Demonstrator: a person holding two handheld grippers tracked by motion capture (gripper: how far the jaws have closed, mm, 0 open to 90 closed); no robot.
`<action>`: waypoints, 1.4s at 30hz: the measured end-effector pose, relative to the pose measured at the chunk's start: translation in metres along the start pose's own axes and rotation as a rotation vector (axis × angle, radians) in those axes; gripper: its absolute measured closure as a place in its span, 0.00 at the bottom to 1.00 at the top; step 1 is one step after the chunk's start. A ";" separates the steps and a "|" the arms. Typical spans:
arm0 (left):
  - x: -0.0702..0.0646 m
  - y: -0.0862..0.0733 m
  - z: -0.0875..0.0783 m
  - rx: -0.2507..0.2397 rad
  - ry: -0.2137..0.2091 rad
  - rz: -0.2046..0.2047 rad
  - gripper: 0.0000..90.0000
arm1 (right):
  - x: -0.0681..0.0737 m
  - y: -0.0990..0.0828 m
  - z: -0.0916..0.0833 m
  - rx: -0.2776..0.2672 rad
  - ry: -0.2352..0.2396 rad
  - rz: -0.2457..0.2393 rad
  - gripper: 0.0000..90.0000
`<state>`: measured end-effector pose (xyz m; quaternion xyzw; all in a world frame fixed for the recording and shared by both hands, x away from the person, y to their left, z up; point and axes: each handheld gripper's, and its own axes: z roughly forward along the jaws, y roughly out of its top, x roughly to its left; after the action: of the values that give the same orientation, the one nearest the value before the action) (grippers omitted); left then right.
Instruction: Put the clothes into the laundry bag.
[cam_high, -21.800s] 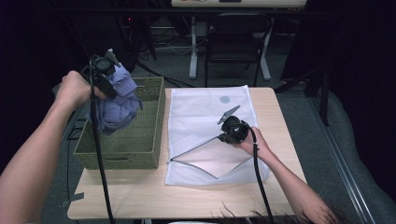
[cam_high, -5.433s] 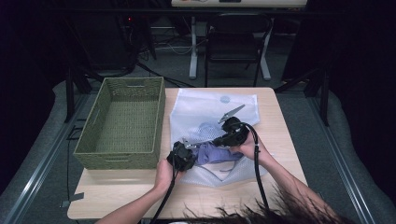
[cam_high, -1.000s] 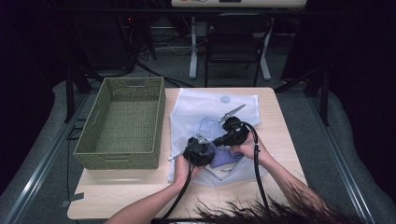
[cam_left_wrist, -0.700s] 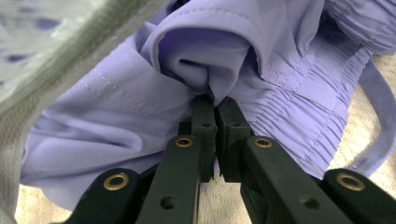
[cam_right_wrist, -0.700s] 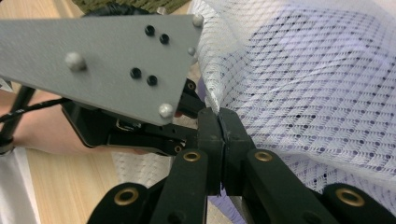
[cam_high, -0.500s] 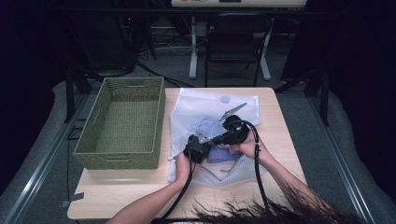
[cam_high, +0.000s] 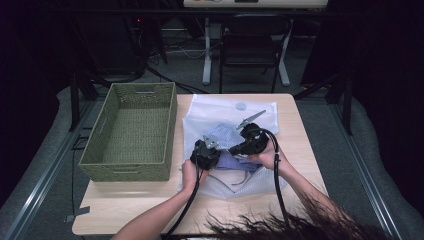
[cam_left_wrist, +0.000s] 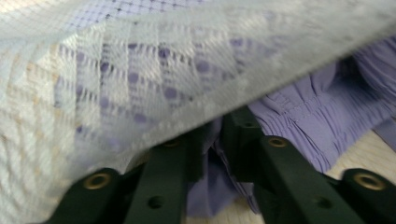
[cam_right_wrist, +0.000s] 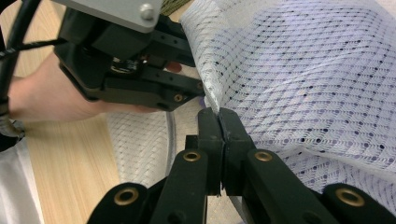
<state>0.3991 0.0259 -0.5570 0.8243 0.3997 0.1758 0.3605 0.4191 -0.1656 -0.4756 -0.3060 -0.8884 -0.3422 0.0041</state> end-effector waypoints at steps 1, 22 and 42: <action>0.000 0.000 -0.003 0.012 -0.010 0.008 0.78 | 0.000 0.000 0.000 0.000 0.000 0.000 0.99; -0.024 -0.012 0.003 0.116 -0.086 0.065 0.62 | -0.002 -0.003 0.003 0.014 -0.005 0.016 0.99; -0.011 -0.005 0.009 -0.036 0.064 0.021 0.90 | 0.000 0.000 -0.009 -0.022 0.008 0.012 0.99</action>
<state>0.3946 0.0153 -0.5668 0.8159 0.3990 0.2130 0.3603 0.4173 -0.1712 -0.4689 -0.3099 -0.8828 -0.3530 0.0062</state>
